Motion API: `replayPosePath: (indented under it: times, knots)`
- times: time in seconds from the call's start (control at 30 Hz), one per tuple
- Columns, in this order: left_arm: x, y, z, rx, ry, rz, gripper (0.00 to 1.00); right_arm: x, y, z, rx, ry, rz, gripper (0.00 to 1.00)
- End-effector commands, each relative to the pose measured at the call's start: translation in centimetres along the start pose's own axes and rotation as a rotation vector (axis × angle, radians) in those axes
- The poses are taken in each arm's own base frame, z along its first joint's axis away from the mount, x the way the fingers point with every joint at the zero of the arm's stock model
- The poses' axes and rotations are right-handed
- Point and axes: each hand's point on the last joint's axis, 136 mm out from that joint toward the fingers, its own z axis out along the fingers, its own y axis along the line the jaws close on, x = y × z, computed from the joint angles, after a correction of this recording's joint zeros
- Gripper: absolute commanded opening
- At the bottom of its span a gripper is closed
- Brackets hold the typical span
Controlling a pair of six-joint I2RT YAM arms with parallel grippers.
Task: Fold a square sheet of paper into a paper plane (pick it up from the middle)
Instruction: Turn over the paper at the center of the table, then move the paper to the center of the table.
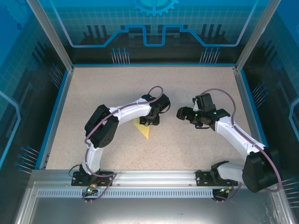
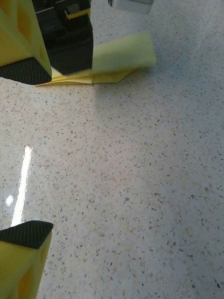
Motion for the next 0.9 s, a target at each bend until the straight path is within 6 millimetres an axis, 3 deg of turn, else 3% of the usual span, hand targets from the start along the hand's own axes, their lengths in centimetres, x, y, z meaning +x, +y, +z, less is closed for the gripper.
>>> replayPosePath:
  times: [0.0, 0.07, 0.17, 0.27, 0.33, 0.43, 0.5, 0.67, 0.87]
  knots:
    - [-1.7, -3.8, -3.6, 0.322, 0.0, -0.032, 0.6, 0.6, -0.5, 0.0, 0.03, 0.0, 0.003, 0.8]
    - [-2.6, -3.5, -5.0, 0.411, -0.015, -0.072, 0.66, 0.8, 0.0, 0.3, 0.025, 0.004, -0.02, 0.78]
    - [-3.8, -1.2, -6.4, 0.473, -0.05, -0.15, 0.76, 1.8, 2.1, 1.3, -0.008, 0.024, -0.073, 0.75]
    - [-4.7, 3.1, -6.6, 0.457, -0.096, -0.25, 0.83, 3.4, 5.9, 2.9, -0.051, 0.055, -0.148, 0.68]
    - [-4.9, 6.4, -6.5, 0.418, -0.124, -0.318, 0.86, 4.7, 9.0, 4.4, -0.081, 0.09, -0.201, 0.59]
    - [-4.4, 10.0, -6.2, 0.37, -0.147, -0.382, 0.9, 6.9, 12.7, 7.0, -0.104, 0.145, -0.243, 0.43]
    - [-3.8, 11.8, -5.9, 0.345, -0.153, -0.418, 0.93, 7.9, 14.6, 8.6, -0.118, 0.167, -0.263, 0.38]
    - [-2.4, 14.5, -5.1, 0.326, -0.144, -0.493, 0.95, 9.3, 17.1, 12.4, -0.11, 0.224, -0.266, 0.33]
    - [-1.4, 15.4, -4.4, 0.322, -0.13, -0.517, 0.96, 10.4, 16.8, 15.5, -0.06, 0.298, -0.295, 0.32]
